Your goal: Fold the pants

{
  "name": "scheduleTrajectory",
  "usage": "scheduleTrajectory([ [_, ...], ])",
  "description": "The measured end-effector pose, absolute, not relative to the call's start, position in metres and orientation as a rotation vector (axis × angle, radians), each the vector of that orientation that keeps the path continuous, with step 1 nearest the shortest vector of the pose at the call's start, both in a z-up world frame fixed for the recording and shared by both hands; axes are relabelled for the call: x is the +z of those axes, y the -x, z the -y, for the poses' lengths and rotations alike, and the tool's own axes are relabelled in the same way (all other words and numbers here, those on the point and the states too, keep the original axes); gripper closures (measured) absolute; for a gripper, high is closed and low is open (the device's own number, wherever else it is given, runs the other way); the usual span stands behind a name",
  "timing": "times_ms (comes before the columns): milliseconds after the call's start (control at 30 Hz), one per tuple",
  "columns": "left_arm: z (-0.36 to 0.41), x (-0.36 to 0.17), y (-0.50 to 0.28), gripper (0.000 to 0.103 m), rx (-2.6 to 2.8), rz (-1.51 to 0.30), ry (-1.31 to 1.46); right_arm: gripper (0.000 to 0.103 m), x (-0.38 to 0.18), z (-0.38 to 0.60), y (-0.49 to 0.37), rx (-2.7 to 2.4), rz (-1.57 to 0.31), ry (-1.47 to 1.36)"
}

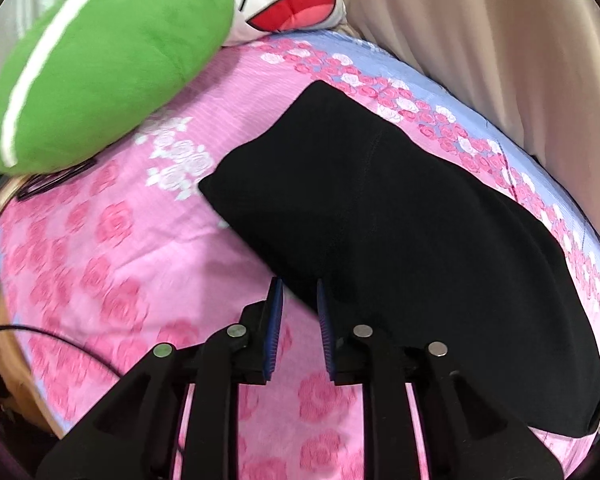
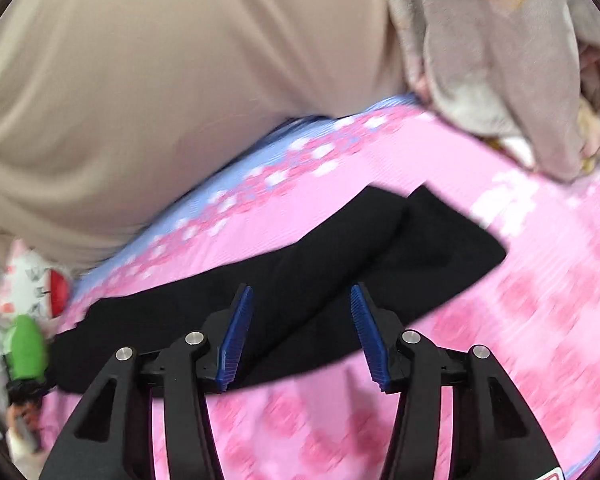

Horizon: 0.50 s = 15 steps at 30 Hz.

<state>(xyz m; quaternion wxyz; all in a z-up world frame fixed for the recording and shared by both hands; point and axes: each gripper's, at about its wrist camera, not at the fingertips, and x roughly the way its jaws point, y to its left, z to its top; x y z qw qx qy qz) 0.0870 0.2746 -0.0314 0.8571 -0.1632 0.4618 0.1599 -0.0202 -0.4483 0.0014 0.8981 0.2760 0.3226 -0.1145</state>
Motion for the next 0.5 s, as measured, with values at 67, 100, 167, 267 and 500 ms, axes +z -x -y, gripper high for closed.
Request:
scheduleTrajectory([
  [67, -0.256, -0.020, -0.077, 0.085, 0.334, -0.939, 0.315, 0.041, -0.001, 0.447, 0.000, -0.251, -0.730, -0.530],
  [100, -0.248, -0.016, -0.074, 0.085, 0.330, -0.926, 0.303, 0.039, -0.006, 0.446, -0.011, -0.262, -0.761, -0.532],
  [167, -0.227, -0.006, -0.068, 0.084, 0.297, -0.907, 0.288, 0.039, -0.023, 0.440, -0.038, -0.339, -0.853, -0.471],
  [267, -0.197, 0.002, -0.065, 0.079, 0.219, -0.909, 0.263, 0.065, -0.050, 0.433, -0.072, -0.452, -0.923, -0.320],
  [500, -0.121, 0.010, -0.058, 0.077, 0.073, -0.881, 0.128, 0.088, 0.011, 0.480, 0.012, -0.200, -0.572, -0.613],
])
